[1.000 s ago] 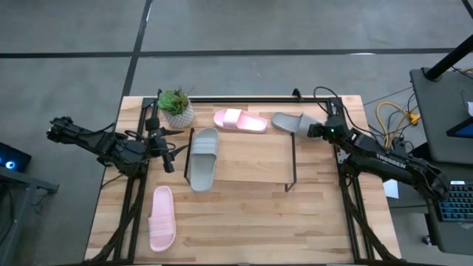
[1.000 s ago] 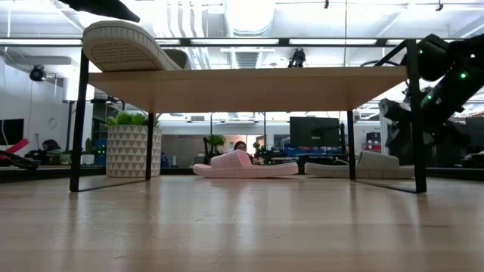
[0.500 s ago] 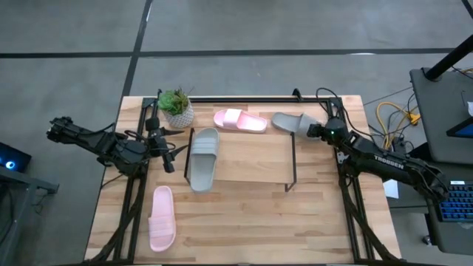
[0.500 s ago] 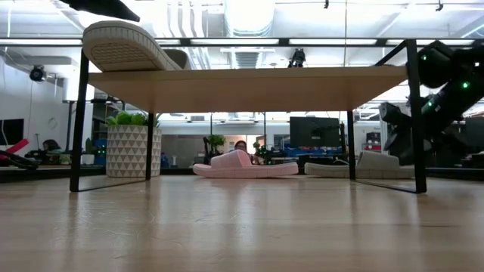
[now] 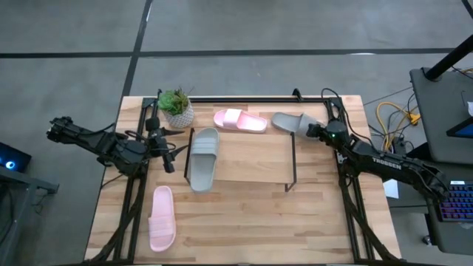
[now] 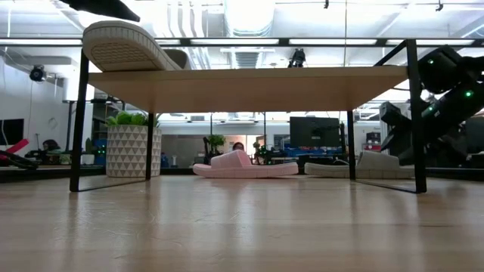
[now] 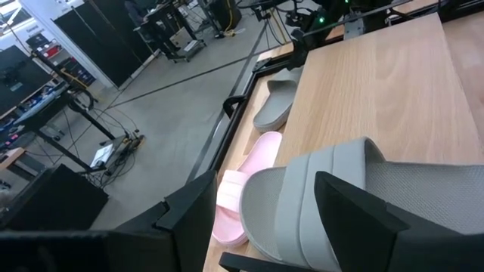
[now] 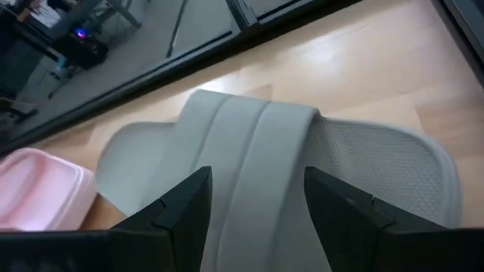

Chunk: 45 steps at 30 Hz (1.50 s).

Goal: Pick and place slides into the shelf
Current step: Put the gray slide on the shelf

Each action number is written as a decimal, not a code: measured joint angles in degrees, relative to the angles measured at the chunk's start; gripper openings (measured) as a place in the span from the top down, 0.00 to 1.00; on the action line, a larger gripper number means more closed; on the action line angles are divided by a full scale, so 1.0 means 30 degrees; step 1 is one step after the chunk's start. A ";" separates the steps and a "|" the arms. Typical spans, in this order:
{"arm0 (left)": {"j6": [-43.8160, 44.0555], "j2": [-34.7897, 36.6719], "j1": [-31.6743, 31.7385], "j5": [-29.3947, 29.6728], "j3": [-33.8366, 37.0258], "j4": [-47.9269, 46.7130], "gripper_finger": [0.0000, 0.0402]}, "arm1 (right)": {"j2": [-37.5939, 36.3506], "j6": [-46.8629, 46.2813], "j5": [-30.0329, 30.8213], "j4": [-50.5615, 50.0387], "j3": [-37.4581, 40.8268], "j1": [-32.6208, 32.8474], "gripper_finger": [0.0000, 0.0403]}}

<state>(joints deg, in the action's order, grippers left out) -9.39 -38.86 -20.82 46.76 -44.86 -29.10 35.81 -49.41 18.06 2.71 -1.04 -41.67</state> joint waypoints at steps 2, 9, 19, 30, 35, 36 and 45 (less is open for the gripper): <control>0.0000 -0.0030 0.0000 -0.0019 0.0000 -0.0053 0.48 | 0.0088 -0.0021 -0.0030 0.0005 0.0000 0.0000 0.50; -0.0007 -0.0033 0.0000 -0.0015 0.0000 -0.0054 0.48 | 0.0848 -0.0450 -0.0582 0.0757 0.0000 0.0000 0.50; -0.0015 -0.0045 0.0000 -0.0012 0.0000 -0.0029 0.48 | 0.2727 -0.0255 -0.0959 0.2728 0.0000 0.0000 0.50; -0.0015 -0.0041 0.0000 -0.0015 0.0007 -0.0007 0.48 | 0.4449 -0.0545 -0.0480 0.3959 -0.0007 -0.0007 0.71; -0.0015 -0.0041 0.0000 -0.0013 0.0007 -0.0015 0.48 | 0.4715 -0.0347 -0.0387 0.4256 -0.0007 -0.0001 0.91; -0.0015 -0.0041 0.0000 -0.0007 0.0007 -0.0015 0.48 | 0.4699 -0.0190 -0.0446 0.4336 -0.0027 0.0007 0.95; -0.0015 -0.0177 0.0000 -0.0007 0.0015 -0.0022 0.48 | 0.3627 0.0536 -0.0601 0.4253 -0.0246 0.0007 0.97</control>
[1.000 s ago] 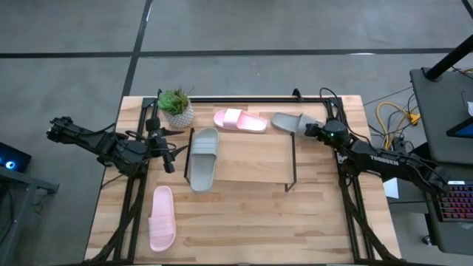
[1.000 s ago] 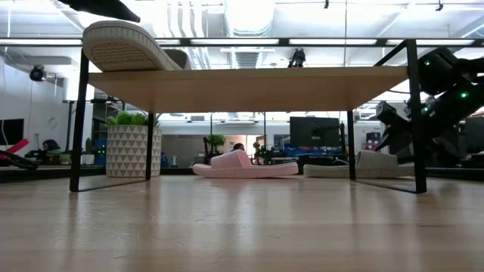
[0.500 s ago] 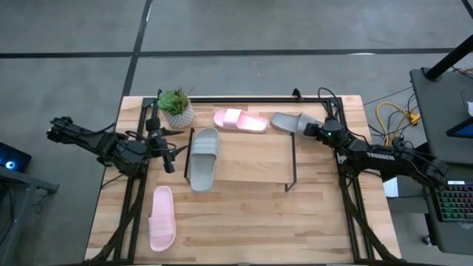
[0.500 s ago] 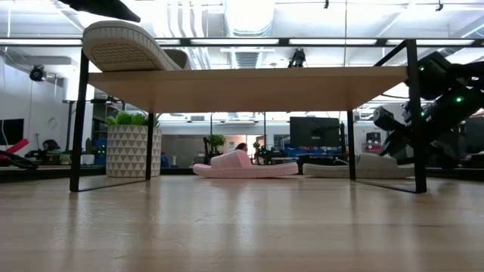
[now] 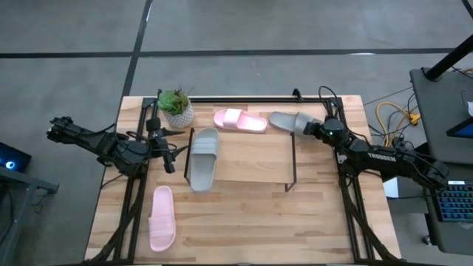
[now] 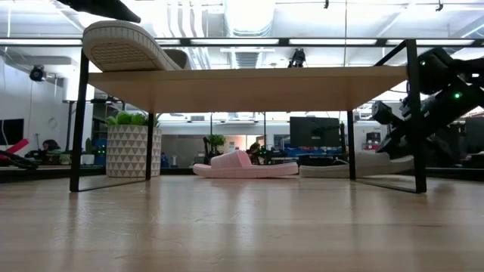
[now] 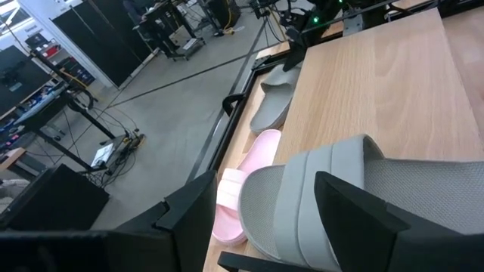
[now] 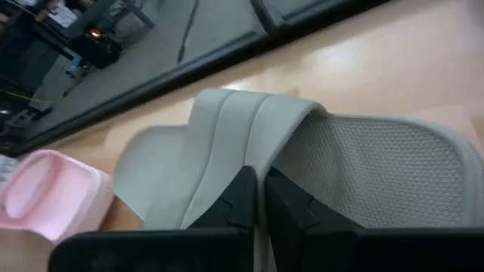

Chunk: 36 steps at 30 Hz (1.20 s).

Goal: Pick and place slides into the shelf
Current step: Put the gray slide on the shelf

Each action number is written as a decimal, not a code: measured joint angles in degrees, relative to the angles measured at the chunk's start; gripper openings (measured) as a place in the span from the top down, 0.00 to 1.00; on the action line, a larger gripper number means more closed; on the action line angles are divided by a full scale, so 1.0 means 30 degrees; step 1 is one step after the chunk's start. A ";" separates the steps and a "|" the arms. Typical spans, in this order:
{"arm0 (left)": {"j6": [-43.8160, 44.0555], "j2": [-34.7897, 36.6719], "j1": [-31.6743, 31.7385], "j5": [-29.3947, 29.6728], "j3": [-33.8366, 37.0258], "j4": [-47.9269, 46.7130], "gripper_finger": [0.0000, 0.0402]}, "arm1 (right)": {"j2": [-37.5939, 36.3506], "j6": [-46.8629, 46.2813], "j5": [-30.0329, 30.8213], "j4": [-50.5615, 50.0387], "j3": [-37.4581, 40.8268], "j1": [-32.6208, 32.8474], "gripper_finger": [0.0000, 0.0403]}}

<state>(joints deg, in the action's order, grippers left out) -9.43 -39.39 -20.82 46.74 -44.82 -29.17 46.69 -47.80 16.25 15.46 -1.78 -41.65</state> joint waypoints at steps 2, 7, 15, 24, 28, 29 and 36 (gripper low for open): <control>0.0000 -0.0060 0.0000 -0.0007 0.0000 -0.0006 0.48 | -0.0355 0.0235 -0.0033 -0.0097 -0.0185 0.0000 0.97; 0.0007 -0.0075 0.0000 -0.0002 0.0000 -0.0029 0.48 | -0.1072 0.0597 -0.0041 -0.0157 -0.0373 0.0000 0.97; 0.0015 -0.0083 0.0000 0.0000 -0.0007 0.0022 0.48 | -0.1923 0.1808 0.0266 -0.0266 -0.1257 0.0000 0.97; 0.0022 -0.0083 0.0000 -0.0004 -0.0015 0.0036 0.48 | -0.3143 0.2955 0.0648 -0.3581 -0.3097 0.0000 0.97; 0.0022 -0.0083 0.0000 0.0000 -0.0015 0.0058 0.48 | -0.3902 0.3040 0.0633 -0.5098 -0.3875 0.0000 0.97; 0.0029 -0.0083 0.0000 0.0000 -0.0015 0.0058 0.48 | -0.4111 0.3100 0.0619 -0.5534 -0.4080 0.0000 0.97; 0.0029 -0.0083 0.0000 0.0000 -0.0015 0.0066 0.48 | -0.5469 0.3201 -0.0068 -0.7738 -0.5183 0.0060 0.97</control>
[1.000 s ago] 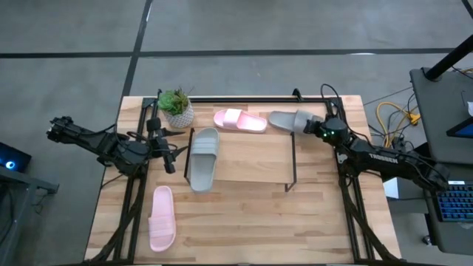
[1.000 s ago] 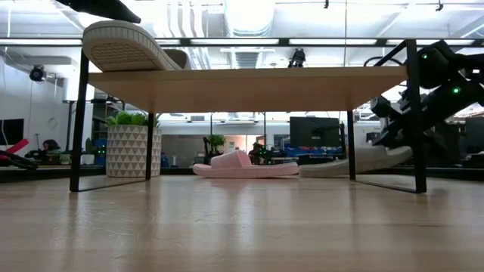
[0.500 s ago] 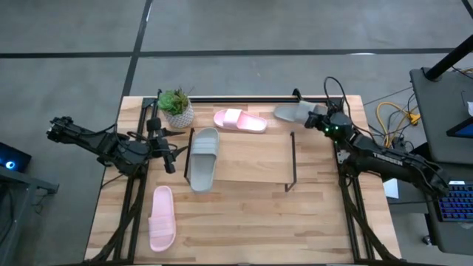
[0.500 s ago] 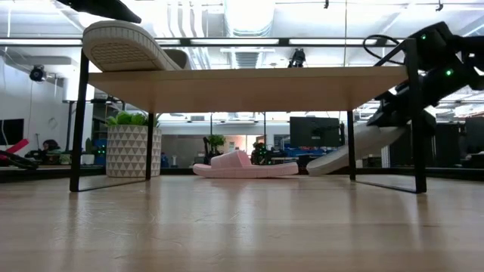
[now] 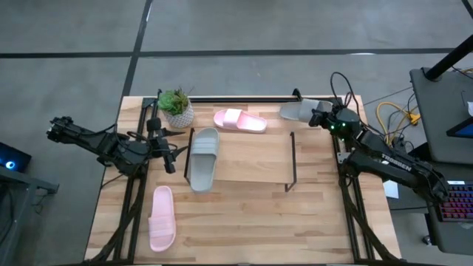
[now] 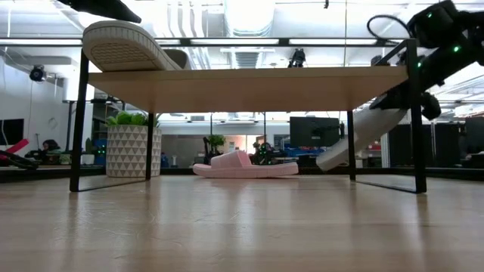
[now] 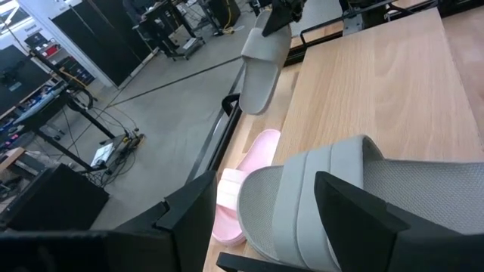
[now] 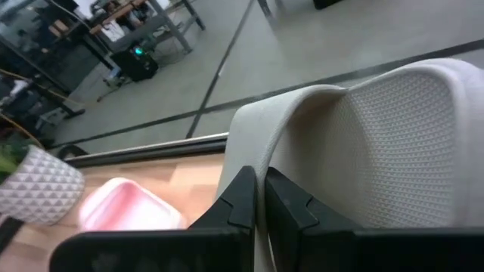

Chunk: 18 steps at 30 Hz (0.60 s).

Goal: Pick and place slides into the shelf
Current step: Put the gray slide on the shelf

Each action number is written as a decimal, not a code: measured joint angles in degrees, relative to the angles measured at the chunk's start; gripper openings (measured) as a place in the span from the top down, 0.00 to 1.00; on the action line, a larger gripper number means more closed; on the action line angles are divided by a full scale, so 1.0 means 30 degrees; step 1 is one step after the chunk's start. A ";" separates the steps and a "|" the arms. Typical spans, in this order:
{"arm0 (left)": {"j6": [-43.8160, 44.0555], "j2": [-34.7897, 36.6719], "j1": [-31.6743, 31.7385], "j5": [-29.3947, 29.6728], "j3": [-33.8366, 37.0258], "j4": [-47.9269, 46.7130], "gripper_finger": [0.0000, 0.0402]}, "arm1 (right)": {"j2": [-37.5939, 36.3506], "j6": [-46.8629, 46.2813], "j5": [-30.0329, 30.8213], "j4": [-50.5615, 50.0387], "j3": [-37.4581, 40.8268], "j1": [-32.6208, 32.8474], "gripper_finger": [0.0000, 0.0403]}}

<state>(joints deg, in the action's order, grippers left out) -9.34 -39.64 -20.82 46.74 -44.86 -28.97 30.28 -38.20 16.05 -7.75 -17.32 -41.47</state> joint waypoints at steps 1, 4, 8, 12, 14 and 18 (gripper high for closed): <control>0.0000 0.0000 0.0000 0.0000 0.0000 0.0000 0.48 | -0.0171 0.0137 -0.0012 -0.0079 -0.0170 0.0006 0.97; 0.0000 0.0000 0.0000 0.0000 0.0000 0.0007 0.48 | -0.0693 0.0513 0.0017 -0.0223 -0.0642 0.0099 0.97; 0.0000 0.0000 0.0000 0.0000 0.0000 0.0007 0.48 | -0.1086 0.0985 0.0006 -0.0389 -0.1291 0.0437 0.97; 0.0000 0.0000 0.0000 0.0000 0.0000 0.0015 0.48 | -0.1308 0.1660 0.0010 -0.0509 -0.2135 0.0895 0.97; -0.0007 0.0000 0.0000 0.0000 0.0000 0.0015 0.48 | -0.1347 0.1859 0.0006 -0.0474 -0.2610 0.1133 0.97; -0.0015 0.0000 0.0000 0.0000 0.0000 0.0022 0.48 | -0.1333 0.2369 0.0062 -0.0258 -0.3277 0.1432 0.97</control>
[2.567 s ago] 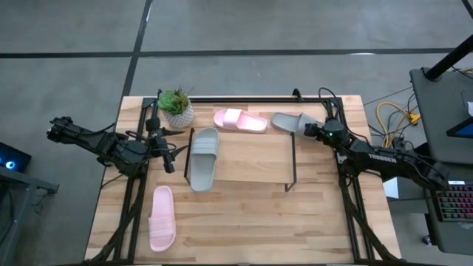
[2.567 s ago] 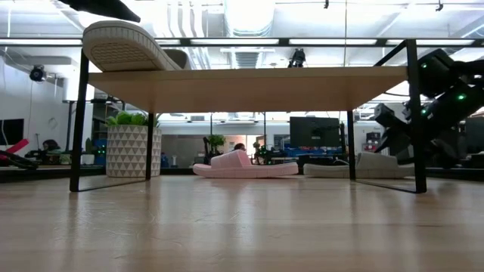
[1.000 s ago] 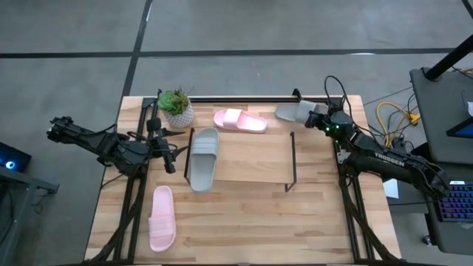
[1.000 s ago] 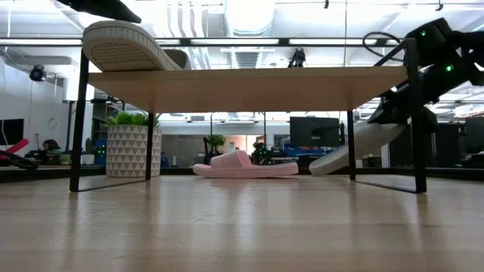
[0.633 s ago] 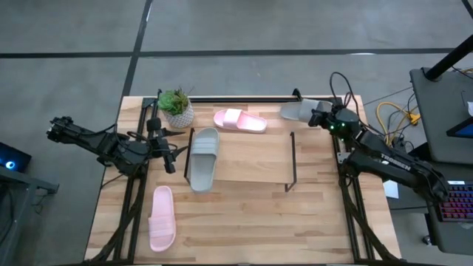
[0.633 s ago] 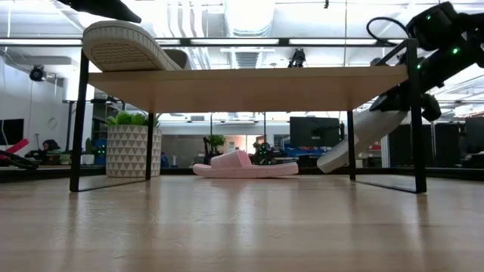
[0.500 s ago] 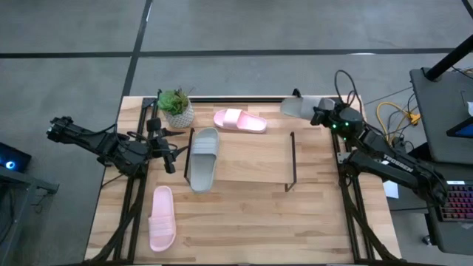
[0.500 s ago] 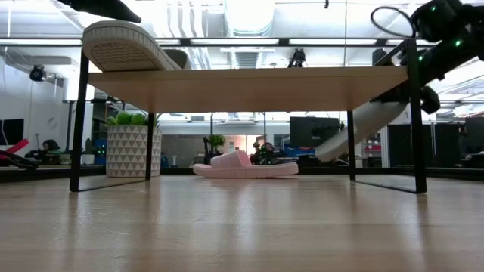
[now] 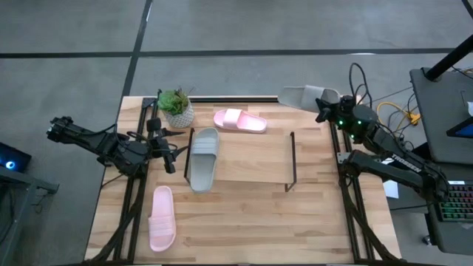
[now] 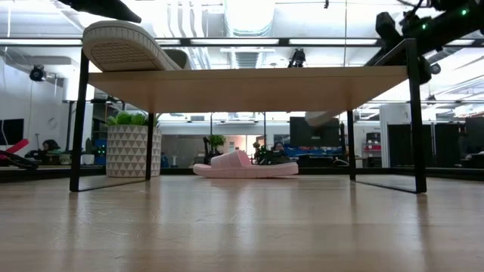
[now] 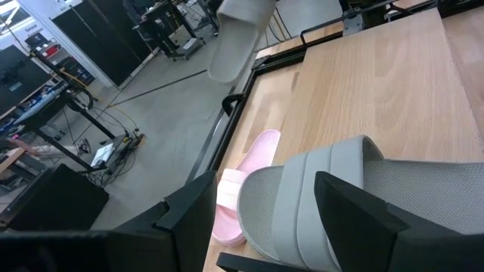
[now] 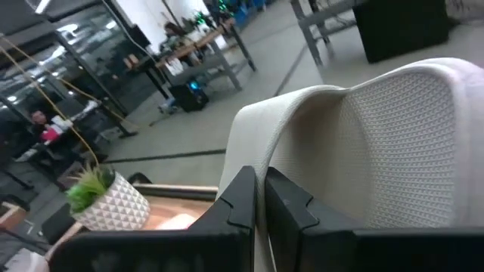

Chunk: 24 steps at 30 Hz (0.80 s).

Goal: Pick and place slides into the shelf
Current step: Put the gray slide on the shelf

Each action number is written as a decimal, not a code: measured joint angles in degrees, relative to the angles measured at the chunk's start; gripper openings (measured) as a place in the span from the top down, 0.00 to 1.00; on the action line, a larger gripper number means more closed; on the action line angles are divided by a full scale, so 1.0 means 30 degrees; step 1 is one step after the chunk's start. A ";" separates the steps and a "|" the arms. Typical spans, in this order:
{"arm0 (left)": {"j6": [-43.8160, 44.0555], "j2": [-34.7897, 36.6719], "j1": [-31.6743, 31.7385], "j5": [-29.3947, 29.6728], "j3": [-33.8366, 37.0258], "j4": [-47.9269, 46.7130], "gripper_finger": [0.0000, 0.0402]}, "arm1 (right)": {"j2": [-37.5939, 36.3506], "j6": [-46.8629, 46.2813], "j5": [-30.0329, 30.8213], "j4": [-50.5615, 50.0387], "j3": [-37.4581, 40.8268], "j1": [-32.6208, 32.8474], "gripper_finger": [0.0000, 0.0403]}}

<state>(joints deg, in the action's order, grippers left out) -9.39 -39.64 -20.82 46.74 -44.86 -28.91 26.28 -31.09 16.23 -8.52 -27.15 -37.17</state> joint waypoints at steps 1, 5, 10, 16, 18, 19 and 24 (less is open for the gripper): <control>0.0000 0.0000 0.0000 0.0000 0.0000 0.0008 0.48 | 0.0000 0.0097 0.0020 0.0125 -0.0162 0.0048 0.97; 0.0000 0.0000 0.0000 0.0000 0.0000 0.0172 0.48 | 0.0000 0.0851 -0.0361 0.0258 -0.0988 0.0262 0.97; -0.0007 0.0007 0.0000 0.0007 0.0000 0.0811 0.48 | -0.0007 0.1528 -0.1187 0.0423 -0.2175 0.0818 0.97; -0.0015 -0.0142 0.0000 0.0000 0.0007 0.1754 0.48 | -0.0007 0.1901 -0.2783 0.1123 -0.2675 0.2102 0.97; -0.0015 -0.0299 0.0000 -0.0017 0.0007 0.2120 0.48 | 0.0015 0.2090 -0.3042 0.1522 -0.2644 0.2717 0.97; -0.0022 -0.0407 0.0000 -0.0015 0.0007 0.2516 0.48 | 0.0003 0.2188 -0.3032 0.1633 -0.2624 0.3034 0.97; 0.0972 -0.0880 0.0000 -0.0299 -0.0042 0.4390 0.48 | 0.0000 0.3029 -0.2908 0.2763 -0.2536 0.4762 0.97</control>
<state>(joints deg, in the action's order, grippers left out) -6.47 -42.28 -20.82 45.84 -44.99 -15.74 26.28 -22.01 7.51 -0.24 -34.76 -22.89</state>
